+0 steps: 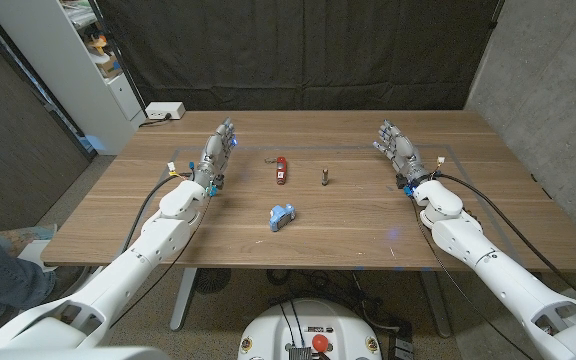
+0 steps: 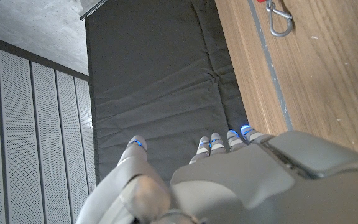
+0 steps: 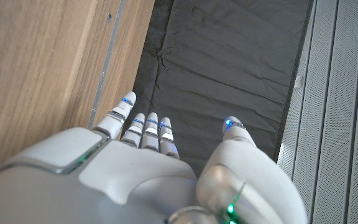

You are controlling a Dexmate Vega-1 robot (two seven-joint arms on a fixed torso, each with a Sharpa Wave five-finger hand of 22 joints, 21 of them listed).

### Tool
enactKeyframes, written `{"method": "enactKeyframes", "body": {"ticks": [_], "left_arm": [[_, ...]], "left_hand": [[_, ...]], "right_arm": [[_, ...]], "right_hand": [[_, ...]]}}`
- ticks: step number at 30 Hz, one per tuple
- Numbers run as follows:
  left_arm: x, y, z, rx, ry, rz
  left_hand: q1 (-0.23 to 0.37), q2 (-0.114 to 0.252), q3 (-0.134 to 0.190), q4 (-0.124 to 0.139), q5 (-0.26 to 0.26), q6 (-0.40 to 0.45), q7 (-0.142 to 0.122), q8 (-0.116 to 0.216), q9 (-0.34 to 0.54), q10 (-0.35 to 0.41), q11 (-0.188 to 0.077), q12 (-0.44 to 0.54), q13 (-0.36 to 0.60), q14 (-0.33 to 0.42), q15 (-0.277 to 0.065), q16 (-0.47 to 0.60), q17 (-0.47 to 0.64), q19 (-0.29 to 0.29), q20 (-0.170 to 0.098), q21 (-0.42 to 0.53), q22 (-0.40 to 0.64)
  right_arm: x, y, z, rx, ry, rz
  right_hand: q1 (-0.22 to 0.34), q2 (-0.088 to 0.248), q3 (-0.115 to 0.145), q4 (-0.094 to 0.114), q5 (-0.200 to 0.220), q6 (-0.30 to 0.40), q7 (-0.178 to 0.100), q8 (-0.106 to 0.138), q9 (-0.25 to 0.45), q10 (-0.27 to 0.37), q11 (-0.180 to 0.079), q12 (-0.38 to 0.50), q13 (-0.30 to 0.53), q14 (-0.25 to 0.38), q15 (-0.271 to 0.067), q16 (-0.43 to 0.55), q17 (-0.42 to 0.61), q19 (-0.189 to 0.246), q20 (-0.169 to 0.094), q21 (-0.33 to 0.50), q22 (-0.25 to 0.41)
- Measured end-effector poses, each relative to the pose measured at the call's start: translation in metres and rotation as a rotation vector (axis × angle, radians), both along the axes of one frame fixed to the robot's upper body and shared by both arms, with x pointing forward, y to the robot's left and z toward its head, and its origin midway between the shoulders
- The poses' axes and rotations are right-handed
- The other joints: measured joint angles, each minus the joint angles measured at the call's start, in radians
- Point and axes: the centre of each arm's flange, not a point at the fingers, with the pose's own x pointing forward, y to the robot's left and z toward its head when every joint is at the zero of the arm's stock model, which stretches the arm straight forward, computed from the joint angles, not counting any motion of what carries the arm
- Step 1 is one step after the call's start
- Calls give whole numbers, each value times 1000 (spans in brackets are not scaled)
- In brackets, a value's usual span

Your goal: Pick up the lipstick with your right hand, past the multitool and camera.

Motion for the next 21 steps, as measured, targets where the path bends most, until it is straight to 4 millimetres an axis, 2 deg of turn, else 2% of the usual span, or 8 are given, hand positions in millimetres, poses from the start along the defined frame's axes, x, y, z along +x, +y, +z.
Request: {"method": "enactKeyframes", "body": {"ticks": [11, 21], "left_arm": [[0, 1, 4, 6, -5, 1], [-1, 1, 6, 11, -8, 1]], "left_hand": [[5, 5, 0, 0, 0, 5, -5, 0, 0, 0, 0, 0, 0, 0, 0, 0, 3, -5, 5, 0, 0], [6, 6, 0, 0, 0, 5, -5, 0, 0, 0, 0, 0, 0, 0, 0, 0, 3, -5, 5, -4, 0]], "right_arm": [[-4, 2, 7, -31, -26, -4], [-9, 1, 10, -66, -41, -14]], "right_hand": [[24, 0, 4, -18, 0, 8, -8, 0, 0, 5, -5, 0, 0, 18, -7, 8, -3, 10, 1, 5, 0], [61, 3, 19, -42, 0, 19, -12, 0, 0, 21, -7, 0, 0, 27, -9, 8, -7, 16, -5, 8, 0]]}}
